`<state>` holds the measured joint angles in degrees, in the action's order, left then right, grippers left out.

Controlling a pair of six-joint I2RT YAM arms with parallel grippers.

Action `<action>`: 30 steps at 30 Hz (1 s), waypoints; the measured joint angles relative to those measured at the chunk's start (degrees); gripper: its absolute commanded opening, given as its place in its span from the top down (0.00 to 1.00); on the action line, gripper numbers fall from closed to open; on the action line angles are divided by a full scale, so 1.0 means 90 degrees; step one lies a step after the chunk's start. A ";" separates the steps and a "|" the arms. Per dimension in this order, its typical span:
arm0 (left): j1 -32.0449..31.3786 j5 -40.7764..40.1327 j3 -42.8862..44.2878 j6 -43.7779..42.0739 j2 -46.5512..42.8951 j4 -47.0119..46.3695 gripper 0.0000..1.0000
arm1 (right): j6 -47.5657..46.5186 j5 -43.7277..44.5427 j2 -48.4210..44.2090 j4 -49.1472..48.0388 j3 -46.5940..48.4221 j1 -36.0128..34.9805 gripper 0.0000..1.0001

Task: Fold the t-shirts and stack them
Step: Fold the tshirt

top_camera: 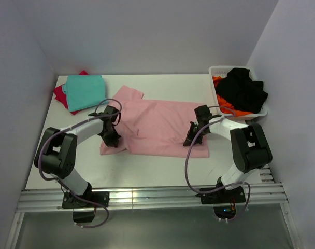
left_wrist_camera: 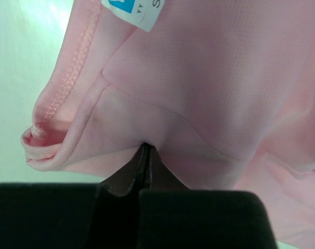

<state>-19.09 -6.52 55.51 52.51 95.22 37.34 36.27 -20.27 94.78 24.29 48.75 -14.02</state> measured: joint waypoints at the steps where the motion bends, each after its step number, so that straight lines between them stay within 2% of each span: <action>1: -0.0146 -0.0002 -0.0136 0.0102 -0.0131 0.0092 1.00 | -0.0010 0.0092 -0.0131 0.0097 -0.0102 0.0000 1.00; 9: -0.0709 0.0005 -0.0988 0.0590 -0.1110 0.1137 1.00 | -0.0187 0.0661 -0.1154 0.0959 -0.0831 0.0000 1.00; 13: -0.0736 -0.0063 -0.0835 0.0755 -0.1756 0.1965 0.97 | -0.0257 0.0750 -0.1751 0.1508 -0.0988 0.0000 1.00; 15: -0.0736 -0.0182 -0.0376 0.0799 -0.2011 0.2443 0.92 | -0.0245 0.0709 -0.2062 0.1766 -0.0877 0.0000 0.71; 16: -0.0736 -0.0277 0.0010 0.0816 -0.2059 0.2725 0.85 | -0.0219 0.0699 -0.2164 0.1933 -0.0729 0.0000 0.59; 17: -0.0736 -0.0398 0.0493 0.0814 -0.2069 0.2907 0.81 | -0.0206 0.0697 -0.2242 0.2106 -0.0500 0.0002 0.35; 19: -0.0733 -0.0610 0.1416 0.0760 -0.2013 0.3070 0.70 | -0.0155 0.0682 -0.2297 0.2407 0.0112 0.0002 0.23; 21: -0.0729 -0.0816 0.2324 0.0600 -0.1894 0.3004 0.63 | -0.0131 0.0600 -0.2297 0.2467 0.0814 0.0000 0.22; 22: -0.0687 -0.0879 0.2732 0.0449 -0.1753 0.2900 0.52 | -0.0114 0.0532 -0.2280 0.2518 0.1197 -0.0005 0.22; 23: -0.0636 -0.0896 0.3092 0.0267 -0.1583 0.2764 0.48 | -0.0112 0.0464 -0.2254 0.2526 0.1564 -0.0017 0.22; 24: -0.0542 -0.0828 0.3390 0.0097 -0.1375 0.2633 0.35 | -0.0112 0.0430 -0.2227 0.2531 0.1853 -0.0029 0.22; 25: -0.0442 -0.0775 0.3640 -0.0036 -0.1146 0.2489 0.28 | -0.0121 0.0393 -0.2200 0.2518 0.2118 -0.0032 0.22; 28: 0.0070 -0.0272 0.4503 -0.0493 -0.0027 0.1955 0.16 | -0.0170 0.0350 -0.2144 0.2574 0.2453 -0.0049 0.23; 30: 0.0420 0.0168 0.5093 -0.0787 0.0891 0.1588 0.14 | -0.0187 0.0357 -0.2115 0.2713 0.2463 -0.0051 0.23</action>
<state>-15.31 -5.02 101.34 45.43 103.24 51.64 34.59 -17.06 75.75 48.71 70.91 -14.48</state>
